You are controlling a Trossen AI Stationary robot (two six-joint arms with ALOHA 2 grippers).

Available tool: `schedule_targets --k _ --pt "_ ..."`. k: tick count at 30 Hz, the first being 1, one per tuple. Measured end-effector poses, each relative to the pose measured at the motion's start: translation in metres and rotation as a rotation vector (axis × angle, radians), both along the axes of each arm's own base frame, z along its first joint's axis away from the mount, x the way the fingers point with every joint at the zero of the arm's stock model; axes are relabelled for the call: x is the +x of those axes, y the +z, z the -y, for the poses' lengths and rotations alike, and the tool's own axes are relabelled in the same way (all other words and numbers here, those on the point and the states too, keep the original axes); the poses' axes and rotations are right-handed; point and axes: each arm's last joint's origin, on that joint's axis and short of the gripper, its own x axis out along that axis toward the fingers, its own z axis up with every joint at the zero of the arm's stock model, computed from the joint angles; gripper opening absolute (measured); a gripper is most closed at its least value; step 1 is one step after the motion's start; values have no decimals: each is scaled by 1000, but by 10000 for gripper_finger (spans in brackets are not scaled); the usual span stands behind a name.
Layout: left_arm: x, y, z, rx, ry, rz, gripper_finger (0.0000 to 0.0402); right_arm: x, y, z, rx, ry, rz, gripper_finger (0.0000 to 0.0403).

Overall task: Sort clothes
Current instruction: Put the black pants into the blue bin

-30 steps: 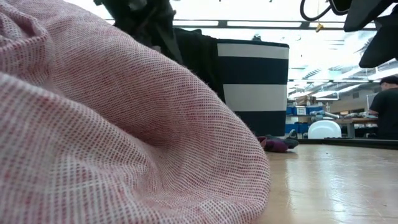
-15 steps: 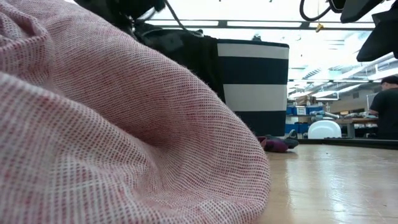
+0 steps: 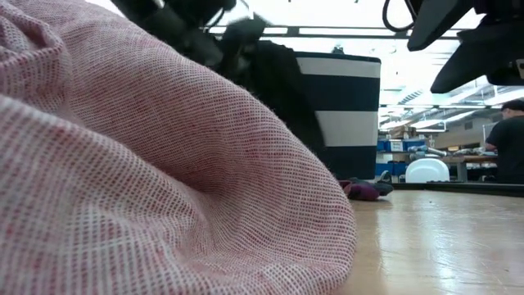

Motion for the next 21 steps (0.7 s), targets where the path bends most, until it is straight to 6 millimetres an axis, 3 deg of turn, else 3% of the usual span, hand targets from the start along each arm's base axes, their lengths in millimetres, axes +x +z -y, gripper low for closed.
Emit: schedule_targets --k 4,10,15,21 --pt "14 35 7 46 -68 85 3 1 0 2 -11 4 -1 169" --pt "24 104 4 192 -78 109 1 1 0 2 -21 13 -1 169" --pt "20 167 -12 359 -18 131 1 1 0 2 -27 9 2 169" --pt "6 221 -42 487 107 193 0 1 0 2 -31 5 5 169"
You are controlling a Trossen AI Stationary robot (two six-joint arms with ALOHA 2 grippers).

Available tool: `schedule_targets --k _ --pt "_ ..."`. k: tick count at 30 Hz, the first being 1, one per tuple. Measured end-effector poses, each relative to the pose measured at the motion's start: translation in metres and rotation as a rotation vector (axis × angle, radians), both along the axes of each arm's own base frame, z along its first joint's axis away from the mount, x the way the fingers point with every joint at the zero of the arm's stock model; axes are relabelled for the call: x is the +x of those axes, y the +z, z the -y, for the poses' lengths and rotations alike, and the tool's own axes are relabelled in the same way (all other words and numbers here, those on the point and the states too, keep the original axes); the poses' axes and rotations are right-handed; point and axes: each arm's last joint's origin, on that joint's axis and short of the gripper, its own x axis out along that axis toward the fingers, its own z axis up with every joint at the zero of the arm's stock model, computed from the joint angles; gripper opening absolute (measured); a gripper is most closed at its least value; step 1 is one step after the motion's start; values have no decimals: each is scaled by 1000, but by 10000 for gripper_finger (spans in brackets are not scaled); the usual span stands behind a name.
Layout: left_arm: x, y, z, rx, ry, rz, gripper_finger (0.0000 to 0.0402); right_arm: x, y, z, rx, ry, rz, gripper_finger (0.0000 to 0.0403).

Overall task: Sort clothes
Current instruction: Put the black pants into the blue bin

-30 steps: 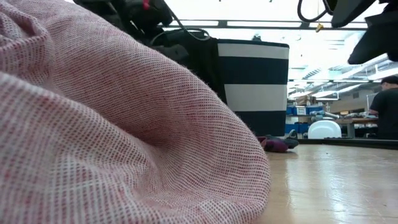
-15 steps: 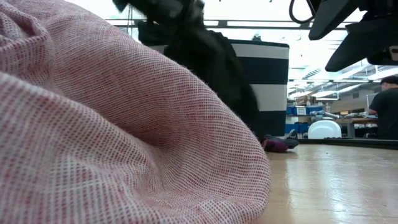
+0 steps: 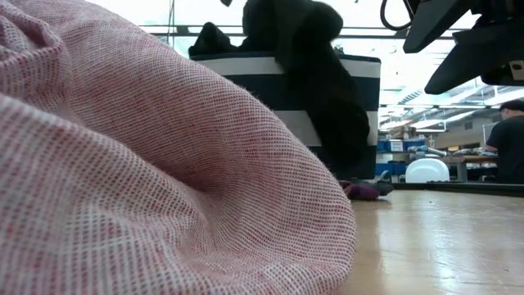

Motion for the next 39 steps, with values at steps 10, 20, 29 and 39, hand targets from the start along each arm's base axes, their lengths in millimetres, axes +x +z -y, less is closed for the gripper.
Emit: schedule_targets --k 10,20,29,39 --pt "-26 52 -58 97 273 199 0 1 1 1 -29 -42 42 169" --pt "-48 65 -104 178 446 277 0 5 2 4 -12 -79 61 169" --pt "-66 85 -129 329 606 402 0 10 4 8 5 -102 77 169" --pt "-81 107 -137 389 575 562 0 15 4 16 9 -128 78 169"
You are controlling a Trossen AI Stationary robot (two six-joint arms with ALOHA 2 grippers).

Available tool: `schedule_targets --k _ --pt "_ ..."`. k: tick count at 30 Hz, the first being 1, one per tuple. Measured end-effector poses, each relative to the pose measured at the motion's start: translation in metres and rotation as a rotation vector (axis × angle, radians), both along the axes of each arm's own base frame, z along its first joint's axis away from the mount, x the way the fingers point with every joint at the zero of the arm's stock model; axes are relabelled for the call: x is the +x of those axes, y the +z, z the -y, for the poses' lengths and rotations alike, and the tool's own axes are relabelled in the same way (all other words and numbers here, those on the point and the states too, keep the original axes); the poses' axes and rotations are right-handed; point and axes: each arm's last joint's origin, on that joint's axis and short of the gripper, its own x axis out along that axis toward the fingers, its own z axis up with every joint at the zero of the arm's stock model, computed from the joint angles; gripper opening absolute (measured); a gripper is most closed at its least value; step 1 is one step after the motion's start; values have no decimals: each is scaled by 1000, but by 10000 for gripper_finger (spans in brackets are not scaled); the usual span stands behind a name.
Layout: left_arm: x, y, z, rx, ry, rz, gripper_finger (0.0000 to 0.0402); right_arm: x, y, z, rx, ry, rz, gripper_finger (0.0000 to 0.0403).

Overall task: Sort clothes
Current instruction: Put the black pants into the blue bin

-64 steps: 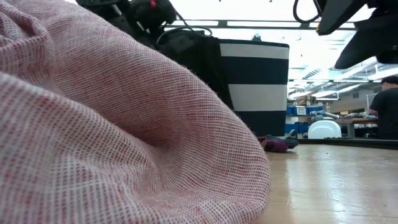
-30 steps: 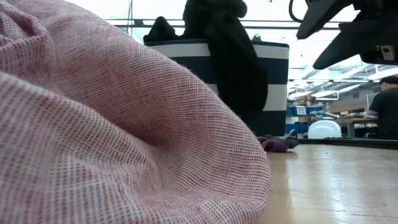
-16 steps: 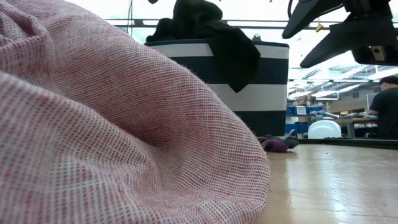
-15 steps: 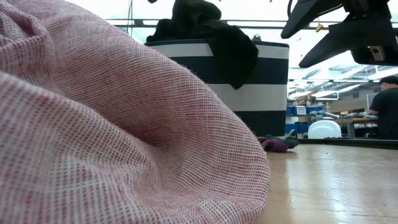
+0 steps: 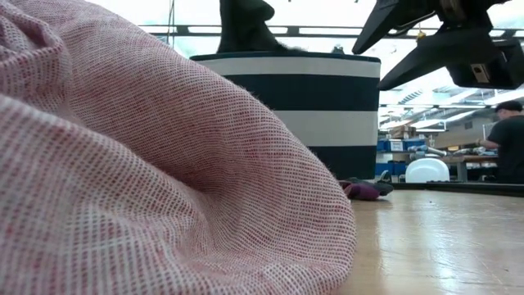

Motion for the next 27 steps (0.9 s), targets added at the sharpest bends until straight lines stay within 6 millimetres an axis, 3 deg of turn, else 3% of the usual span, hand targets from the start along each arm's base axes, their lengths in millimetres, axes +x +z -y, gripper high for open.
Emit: schedule_targets --k 3,5,10,15,22,27 --pt "3 -3 1 8 -164 -65 0 2 0 3 0 -9 0 169" --pt "9 -17 0 -65 -243 -187 0 3 0 4 0 -15 0 169" --pt "34 -80 -11 -368 -444 -557 0 5 0 7 1 -22 2 169" --pt "59 -141 -25 -649 -577 -787 0 6 0 8 3 -27 6 169" --pt "91 -199 -40 -945 -682 -781 7 7 1 7 13 -28 19 169" --pt "104 -222 -45 -1075 -767 -732 53 7 1 7 16 -29 18 169"
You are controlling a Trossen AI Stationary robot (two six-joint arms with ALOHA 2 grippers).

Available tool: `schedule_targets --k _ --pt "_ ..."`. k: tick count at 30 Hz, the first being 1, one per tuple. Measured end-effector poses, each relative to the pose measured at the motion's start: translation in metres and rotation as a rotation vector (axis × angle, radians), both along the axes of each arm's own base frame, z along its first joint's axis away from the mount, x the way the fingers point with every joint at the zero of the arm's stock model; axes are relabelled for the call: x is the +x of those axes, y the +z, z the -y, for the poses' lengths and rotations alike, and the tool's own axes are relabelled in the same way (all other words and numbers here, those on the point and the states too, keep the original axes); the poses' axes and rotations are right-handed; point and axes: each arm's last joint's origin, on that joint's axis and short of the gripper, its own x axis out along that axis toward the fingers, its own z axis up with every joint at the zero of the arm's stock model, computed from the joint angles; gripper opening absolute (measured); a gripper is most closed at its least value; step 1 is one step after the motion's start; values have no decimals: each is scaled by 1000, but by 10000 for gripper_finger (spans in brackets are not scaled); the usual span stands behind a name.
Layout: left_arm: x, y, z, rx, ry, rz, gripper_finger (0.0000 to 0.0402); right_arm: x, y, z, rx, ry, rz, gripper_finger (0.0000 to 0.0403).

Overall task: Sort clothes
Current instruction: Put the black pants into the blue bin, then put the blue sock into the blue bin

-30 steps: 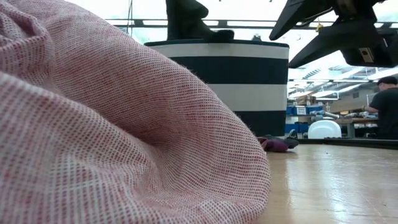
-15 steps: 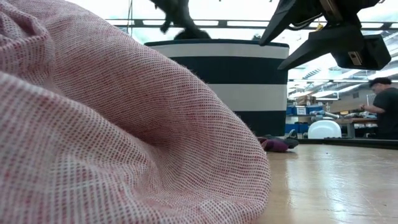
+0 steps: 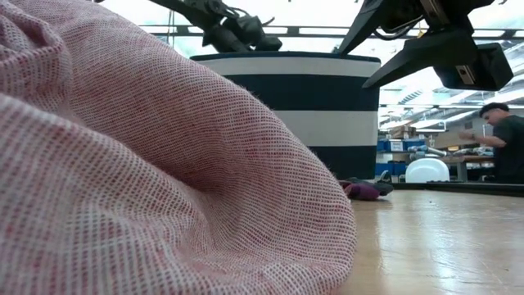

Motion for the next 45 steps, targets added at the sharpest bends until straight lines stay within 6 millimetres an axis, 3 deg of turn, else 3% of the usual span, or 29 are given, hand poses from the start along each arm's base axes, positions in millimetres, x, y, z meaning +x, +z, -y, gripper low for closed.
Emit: schedule_targets --k 5,8,15,19,21,24,29,38,42,45 --pt "4 -3 0 -34 13 16 116 0 0 0 7 1 -2 169" --pt "3 7 1 -38 -4 53 139 0 0 0 7 1 -3 169" --pt "-13 83 19 175 9 161 147 0 -2 4 -20 1 -27 169" --pt "-28 119 35 267 52 124 147 3 -2 9 -45 24 -36 169" --pt "-37 129 46 284 75 60 147 5 -2 12 -57 61 -47 169" --pt "-48 128 63 270 98 -58 147 9 -3 17 -87 155 -77 169" --pt "-54 124 107 217 86 -222 147 18 -2 27 -75 360 -101 169" --pt "-69 151 209 384 73 -137 147 29 5 41 -128 508 -27 169" --pt "-74 139 248 394 18 -120 147 31 9 47 -141 506 -5 169" --pt "-72 118 271 381 -30 -82 147 33 13 51 -127 510 18 169"
